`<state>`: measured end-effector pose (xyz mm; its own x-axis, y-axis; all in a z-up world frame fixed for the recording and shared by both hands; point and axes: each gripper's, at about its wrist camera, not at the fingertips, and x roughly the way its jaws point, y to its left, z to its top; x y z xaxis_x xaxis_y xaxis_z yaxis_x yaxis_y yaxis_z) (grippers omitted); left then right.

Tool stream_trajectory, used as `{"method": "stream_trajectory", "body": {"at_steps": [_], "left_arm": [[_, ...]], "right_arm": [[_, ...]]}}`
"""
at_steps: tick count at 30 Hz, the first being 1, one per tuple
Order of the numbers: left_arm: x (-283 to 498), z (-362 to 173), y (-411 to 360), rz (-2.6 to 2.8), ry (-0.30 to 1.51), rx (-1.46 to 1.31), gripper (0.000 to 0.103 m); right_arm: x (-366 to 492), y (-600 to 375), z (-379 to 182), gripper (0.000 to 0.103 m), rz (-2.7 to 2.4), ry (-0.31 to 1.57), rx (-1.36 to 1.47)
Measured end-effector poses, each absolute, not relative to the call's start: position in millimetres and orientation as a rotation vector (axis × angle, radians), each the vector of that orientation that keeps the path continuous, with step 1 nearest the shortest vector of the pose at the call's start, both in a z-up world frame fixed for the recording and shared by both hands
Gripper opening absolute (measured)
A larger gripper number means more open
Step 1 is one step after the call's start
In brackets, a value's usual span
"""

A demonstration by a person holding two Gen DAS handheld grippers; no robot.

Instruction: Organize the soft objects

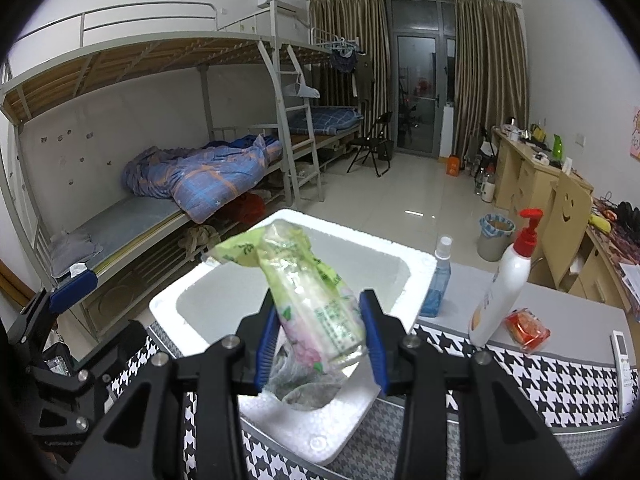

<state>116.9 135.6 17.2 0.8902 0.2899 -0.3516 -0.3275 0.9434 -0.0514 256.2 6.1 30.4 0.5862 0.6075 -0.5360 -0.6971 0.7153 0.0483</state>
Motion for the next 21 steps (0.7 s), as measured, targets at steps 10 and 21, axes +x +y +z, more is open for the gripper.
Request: {"method": "stream_trajectory", "body": {"at_steps": [10, 21], "left_arm": [[116, 14, 136, 0.320, 0.356, -0.112, 0.102], [116, 15, 134, 0.314, 0.353, -0.100, 0.102]], "right_arm": [[255, 0, 34, 0.080, 0.757, 0.542, -0.146], [250, -15, 39, 0.082, 0.746, 0.531, -0.132]]}}
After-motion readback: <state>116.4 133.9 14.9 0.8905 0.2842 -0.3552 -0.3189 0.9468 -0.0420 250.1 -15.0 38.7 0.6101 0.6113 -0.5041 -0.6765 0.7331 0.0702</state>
